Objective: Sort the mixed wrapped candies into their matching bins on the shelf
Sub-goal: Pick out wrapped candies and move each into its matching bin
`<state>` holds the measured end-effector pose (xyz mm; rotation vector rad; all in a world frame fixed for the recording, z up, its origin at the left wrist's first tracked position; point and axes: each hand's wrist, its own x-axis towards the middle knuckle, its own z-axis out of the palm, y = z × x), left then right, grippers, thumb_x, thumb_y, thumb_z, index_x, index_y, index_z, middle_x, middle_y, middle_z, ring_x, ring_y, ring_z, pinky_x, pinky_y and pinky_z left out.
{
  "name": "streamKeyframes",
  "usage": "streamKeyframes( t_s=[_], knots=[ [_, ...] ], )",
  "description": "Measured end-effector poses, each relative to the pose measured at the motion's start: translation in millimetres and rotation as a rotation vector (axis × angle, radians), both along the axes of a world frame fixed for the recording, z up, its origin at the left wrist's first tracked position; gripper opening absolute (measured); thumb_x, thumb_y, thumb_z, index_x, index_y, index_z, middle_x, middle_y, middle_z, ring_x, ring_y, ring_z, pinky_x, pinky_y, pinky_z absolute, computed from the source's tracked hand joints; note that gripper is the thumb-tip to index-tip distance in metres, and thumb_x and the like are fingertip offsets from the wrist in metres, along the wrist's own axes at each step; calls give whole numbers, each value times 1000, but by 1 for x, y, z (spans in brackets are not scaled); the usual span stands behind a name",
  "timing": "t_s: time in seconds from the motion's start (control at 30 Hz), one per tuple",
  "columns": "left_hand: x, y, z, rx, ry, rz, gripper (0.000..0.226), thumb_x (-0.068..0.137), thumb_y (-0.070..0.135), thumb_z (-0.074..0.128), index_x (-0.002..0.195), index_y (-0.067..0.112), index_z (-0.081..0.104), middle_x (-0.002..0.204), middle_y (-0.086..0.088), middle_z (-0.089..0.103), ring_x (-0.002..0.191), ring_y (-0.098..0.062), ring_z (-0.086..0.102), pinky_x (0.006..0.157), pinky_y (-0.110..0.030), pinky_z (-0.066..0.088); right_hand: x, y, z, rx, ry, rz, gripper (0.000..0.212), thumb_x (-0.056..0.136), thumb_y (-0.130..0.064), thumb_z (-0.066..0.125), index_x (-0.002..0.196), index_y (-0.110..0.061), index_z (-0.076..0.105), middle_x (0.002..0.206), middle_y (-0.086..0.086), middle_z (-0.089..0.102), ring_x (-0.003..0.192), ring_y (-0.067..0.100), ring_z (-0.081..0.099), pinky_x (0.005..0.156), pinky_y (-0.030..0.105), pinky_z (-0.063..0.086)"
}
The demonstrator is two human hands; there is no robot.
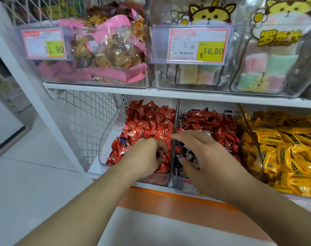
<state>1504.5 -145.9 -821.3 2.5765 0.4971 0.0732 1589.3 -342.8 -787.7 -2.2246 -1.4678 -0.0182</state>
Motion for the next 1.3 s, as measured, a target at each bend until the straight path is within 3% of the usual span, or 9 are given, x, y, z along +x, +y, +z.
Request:
streamKeyframes(
  t_s=[0.2, 0.3, 0.43, 0.57, 0.73, 0.9, 1.03, 1.2, 1.3],
  knots=[
    [-3, 7, -1, -32, -75, 89, 24, 90, 8, 70, 84, 30, 74, 73, 16, 71, 72, 6, 65, 65, -11, 51, -1, 6, -4, -12, -3, 24, 54, 98, -17, 63, 148, -33, 49, 147, -17, 47, 140, 5, 36, 112, 16, 26],
    [-6, 13, 5, -135, -157, 168, 19, 91, 16, 76, 84, 34, 72, 76, 17, 71, 74, 3, 66, 69, -20, 56, 1, 7, -5, -23, 0, 2, 53, 99, -19, 61, 149, -30, 49, 149, -17, 46, 141, 3, 34, 110, 8, 16],
    [-16, 21, 17, -183, -213, 217, 16, 91, 20, 78, 84, 33, 71, 76, 17, 72, 75, 1, 67, 73, -27, 57, 1, 6, -4, -28, 6, 2, 51, 101, -20, 61, 150, -30, 49, 151, -16, 46, 144, 4, 33, 114, 15, 21],
    [-26, 29, 30, -42, -131, 307, 14, 90, 20, 74, 83, 30, 69, 75, 14, 72, 71, -1, 67, 68, -27, 57, 2, 4, -4, -44, 10, -4, 51, 102, -21, 58, 151, -32, 46, 154, -17, 42, 146, 3, 29, 112, 10, 14],
    [-30, 28, 36, 110, -103, 370, 11, 90, 29, 68, 80, 30, 71, 76, 13, 70, 72, -4, 65, 68, -27, 57, 1, 4, -4, -50, 8, -10, 51, 103, -23, 57, 152, -34, 43, 155, -19, 41, 148, 4, 29, 113, 13, 16],
    [-18, 17, 12, 50, -56, 128, 12, 96, 27, 69, 102, 35, 75, 90, 19, 69, 76, 5, 60, 61, -4, 40, -1, 4, -4, -55, 10, -11, 52, 103, -23, 57, 152, -34, 43, 156, -19, 39, 147, 2, 27, 111, 9, 15],
    [-12, 19, 2, 128, 15, 104, 11, 93, 29, 71, 101, 34, 77, 97, 14, 74, 88, -8, 67, 83, -29, 58, -1, 4, -4, -55, 19, -11, 52, 103, -23, 56, 152, -33, 43, 157, -20, 37, 148, 1, 25, 108, 5, 12],
    [-9, 28, -1, 238, 85, 152, 29, 91, 26, 71, 115, 42, 72, 111, 8, 74, 112, -22, 63, 103, -40, 49, 1, 5, -5, -58, 23, -6, 52, 103, -22, 56, 152, -34, 42, 157, -20, 37, 148, 2, 25, 110, 9, 16],
    [-11, 27, 1, 187, 115, 138, 39, 97, 26, 67, 131, 44, 65, 124, 7, 68, 125, -22, 53, 112, -41, 40, 1, 4, -4, -57, 20, -7, 52, 103, -20, 56, 151, -34, 43, 156, -20, 38, 147, 1, 26, 110, 8, 15]
  ],
)
